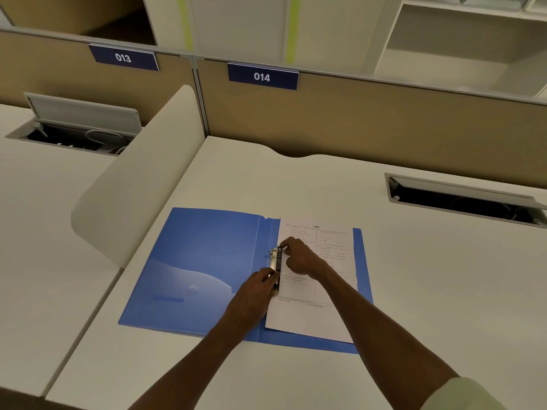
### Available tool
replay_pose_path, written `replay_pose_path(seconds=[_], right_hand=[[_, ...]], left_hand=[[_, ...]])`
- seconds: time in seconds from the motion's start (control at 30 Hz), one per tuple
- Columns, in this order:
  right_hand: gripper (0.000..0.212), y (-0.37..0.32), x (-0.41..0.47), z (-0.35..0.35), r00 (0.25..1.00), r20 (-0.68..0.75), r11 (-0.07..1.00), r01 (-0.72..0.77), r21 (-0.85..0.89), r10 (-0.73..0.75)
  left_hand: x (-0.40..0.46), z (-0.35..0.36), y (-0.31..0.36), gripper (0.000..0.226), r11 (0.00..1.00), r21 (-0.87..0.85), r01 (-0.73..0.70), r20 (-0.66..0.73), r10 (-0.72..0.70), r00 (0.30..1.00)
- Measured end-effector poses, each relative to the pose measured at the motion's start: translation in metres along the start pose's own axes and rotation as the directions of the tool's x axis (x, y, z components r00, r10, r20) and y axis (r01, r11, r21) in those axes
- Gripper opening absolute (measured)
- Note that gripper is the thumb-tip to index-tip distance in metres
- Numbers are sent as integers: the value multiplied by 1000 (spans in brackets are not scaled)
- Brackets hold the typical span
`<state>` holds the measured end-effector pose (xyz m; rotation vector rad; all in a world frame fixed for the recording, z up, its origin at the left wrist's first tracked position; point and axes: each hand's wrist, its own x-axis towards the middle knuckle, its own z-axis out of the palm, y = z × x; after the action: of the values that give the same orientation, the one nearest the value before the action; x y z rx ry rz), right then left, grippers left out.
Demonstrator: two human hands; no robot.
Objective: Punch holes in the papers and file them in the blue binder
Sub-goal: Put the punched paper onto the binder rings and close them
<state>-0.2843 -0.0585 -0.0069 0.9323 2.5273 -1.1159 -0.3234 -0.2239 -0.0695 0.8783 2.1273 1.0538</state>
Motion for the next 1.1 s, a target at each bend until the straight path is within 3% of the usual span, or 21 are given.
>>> replay_pose_path(seconds=[0.2, 0.47, 0.67, 0.77, 0.9, 1.0, 1.1], right_hand=[[45, 0, -1, -2, 1000, -14, 996, -14, 93, 15], [39, 4, -6, -4, 999, -12, 977, -45, 208, 49], [45, -1, -8, -2, 999, 0, 998, 47, -48, -47], [47, 0, -10, -1, 1000, -10, 997, 26, -73, -27], [41, 13, -24, 3, 992, -120, 994, -58, -89, 47], [38, 32, -48, 14, 948, -290, 973, -181, -145, 133], [53, 52, -74, 22, 879, -400, 940, -324, -103, 259]], left_hand=[[-3, -6, 7, 51, 926, 339, -165, 77, 147, 986], [-4, -9, 10, 48, 908, 386, -166, 76, 148, 986], [-6, -8, 13, 44, 923, 356, -143, 56, 132, 990], [-6, -8, 15, 43, 938, 329, -108, 41, 101, 994], [-9, -6, 18, 51, 927, 349, -140, 40, 134, 990], [-17, -5, 17, 59, 947, 290, -135, 21, 135, 991], [-26, -2, 16, 63, 969, 222, -105, -16, 111, 994]])
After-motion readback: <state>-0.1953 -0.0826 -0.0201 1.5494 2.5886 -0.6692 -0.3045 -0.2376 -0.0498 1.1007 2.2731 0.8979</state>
